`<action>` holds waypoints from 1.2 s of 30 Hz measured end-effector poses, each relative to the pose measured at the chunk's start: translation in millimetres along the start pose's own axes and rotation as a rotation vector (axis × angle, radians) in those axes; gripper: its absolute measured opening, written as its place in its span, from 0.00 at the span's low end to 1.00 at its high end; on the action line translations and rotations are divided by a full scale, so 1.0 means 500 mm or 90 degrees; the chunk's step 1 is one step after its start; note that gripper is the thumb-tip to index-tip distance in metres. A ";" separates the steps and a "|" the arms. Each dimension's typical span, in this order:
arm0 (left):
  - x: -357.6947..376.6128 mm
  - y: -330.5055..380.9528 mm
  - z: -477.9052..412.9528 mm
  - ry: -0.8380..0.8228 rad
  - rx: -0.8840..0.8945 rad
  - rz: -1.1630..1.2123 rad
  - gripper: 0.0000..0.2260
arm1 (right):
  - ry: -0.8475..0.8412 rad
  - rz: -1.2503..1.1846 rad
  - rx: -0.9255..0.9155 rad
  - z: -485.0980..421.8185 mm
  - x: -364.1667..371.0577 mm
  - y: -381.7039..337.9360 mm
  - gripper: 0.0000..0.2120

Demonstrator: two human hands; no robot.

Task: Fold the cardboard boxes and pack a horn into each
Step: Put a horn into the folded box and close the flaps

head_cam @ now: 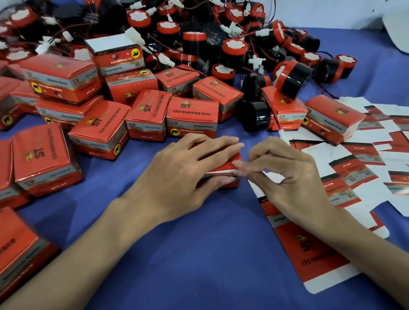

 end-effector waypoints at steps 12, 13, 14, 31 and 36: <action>-0.044 0.009 0.017 0.005 -0.204 -0.226 0.16 | -0.215 0.366 0.256 0.008 -0.073 0.016 0.32; -0.056 0.005 0.021 0.022 -0.263 -0.254 0.15 | -0.307 0.431 0.355 0.017 -0.077 0.023 0.41; -0.068 0.007 0.021 0.044 -0.292 -0.259 0.14 | -0.411 0.454 0.431 0.029 -0.078 0.032 0.47; 0.034 0.067 -0.105 -0.317 -0.342 0.159 0.16 | -0.295 0.213 0.234 0.015 -0.058 0.062 0.52; -0.011 0.017 -0.054 -0.033 -0.415 0.664 0.11 | -0.177 -0.014 0.348 0.004 -0.070 0.070 0.46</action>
Point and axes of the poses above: each hand's wrist, its own z-axis away from the middle knuckle, its own x-axis out of the palm, y = z × x, the point moved 4 cm from there along -z, towards the middle knuckle, and after that the axes turned 14 degrees about -y, right-handed, at the moved point
